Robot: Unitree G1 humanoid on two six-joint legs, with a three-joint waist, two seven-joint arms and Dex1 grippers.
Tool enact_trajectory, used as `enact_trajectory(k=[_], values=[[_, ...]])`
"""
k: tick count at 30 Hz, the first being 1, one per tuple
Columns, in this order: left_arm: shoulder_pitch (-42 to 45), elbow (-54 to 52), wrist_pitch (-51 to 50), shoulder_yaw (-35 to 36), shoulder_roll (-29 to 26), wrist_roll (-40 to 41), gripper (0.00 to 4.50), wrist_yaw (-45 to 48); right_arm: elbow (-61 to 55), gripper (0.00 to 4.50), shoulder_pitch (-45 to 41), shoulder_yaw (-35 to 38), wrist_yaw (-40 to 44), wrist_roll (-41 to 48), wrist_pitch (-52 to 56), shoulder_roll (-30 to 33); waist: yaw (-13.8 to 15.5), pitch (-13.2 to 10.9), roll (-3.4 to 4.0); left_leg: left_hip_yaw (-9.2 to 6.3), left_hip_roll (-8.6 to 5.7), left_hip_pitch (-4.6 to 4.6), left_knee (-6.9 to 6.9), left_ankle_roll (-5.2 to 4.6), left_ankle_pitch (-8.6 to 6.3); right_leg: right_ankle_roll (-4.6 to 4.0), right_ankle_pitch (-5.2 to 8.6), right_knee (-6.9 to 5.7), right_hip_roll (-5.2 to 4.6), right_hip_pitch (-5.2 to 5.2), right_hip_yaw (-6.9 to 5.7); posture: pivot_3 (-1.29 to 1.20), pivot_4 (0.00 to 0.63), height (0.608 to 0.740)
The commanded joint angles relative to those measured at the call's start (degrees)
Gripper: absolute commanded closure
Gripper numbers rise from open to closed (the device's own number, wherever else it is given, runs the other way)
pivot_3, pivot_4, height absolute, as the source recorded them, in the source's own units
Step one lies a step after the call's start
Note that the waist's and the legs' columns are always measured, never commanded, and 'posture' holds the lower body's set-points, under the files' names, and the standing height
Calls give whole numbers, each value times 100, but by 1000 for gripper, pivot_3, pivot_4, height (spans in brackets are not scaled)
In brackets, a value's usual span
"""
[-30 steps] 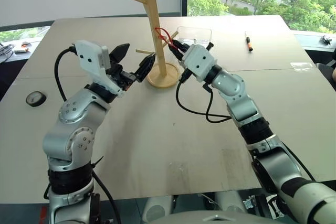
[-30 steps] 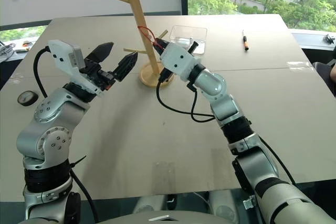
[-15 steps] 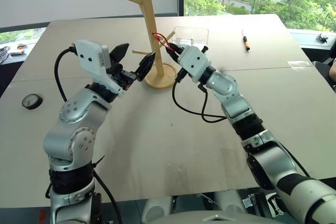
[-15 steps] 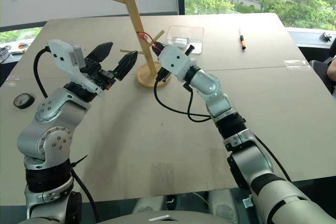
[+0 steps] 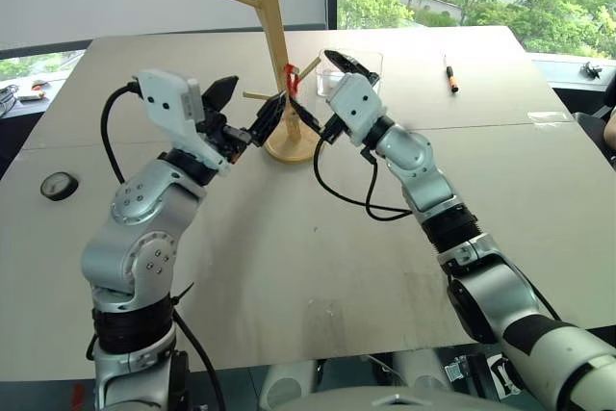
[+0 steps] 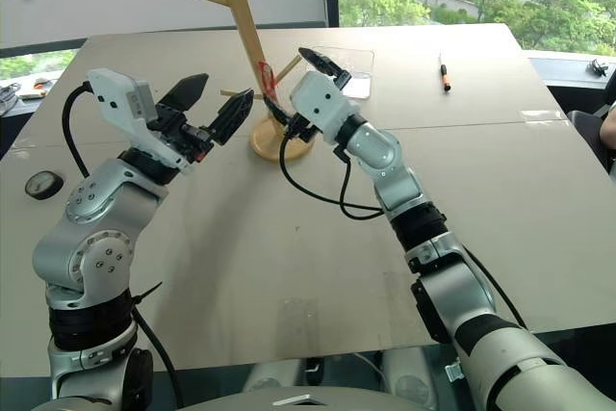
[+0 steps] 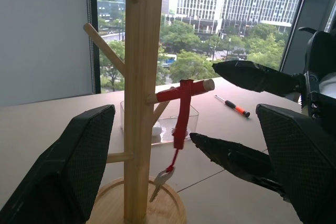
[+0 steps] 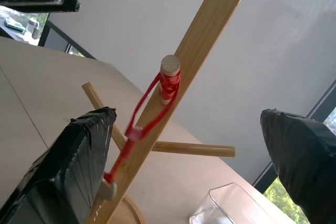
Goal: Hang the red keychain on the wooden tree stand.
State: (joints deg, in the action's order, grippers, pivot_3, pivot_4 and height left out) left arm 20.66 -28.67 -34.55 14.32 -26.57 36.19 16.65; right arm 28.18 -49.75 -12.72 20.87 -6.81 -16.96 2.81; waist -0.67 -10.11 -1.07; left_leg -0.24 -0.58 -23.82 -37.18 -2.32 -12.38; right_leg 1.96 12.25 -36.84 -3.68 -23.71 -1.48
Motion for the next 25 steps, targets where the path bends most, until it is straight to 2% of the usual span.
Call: enact_trajectory(k=[1,8,14,20,25], values=[[-34,-63,240,-29,49,-368,0,-235,-391,39,260,255,58,290,40,89,2,0,0,0,0,0,0,0,0,0,0,0,0,0,0,0,150,740],[-624,680,1083,104,667,-1489,0,-1116,-1004,39,1268,1375,39,1369,1102,598,25,0,0,0,-5,-1,2,-22,-13,0,0,0,-8,1,1,0,150,740],[-1180,1311,2216,135,1092,-2084,0,-1257,-1030,39,1875,2168,224,2120,1823,1054,20,0,-1,3,-4,-2,5,-26,-15,0,0,1,-12,-1,3,0,150,740],[-1471,1986,3101,252,1397,-2225,0,-1248,-807,39,2215,2408,106,2080,1786,1258,14,0,-1,9,-1,3,4,-27,-16,0,0,0,-12,1,7,0,150,740],[-1612,2504,3462,191,1432,-2284,0,-1087,-635,39,2385,2295,50,1904,1562,1254,17,0,-1,12,-2,1,4,-28,-16,1,0,0,-11,0,5,0,150,740]])
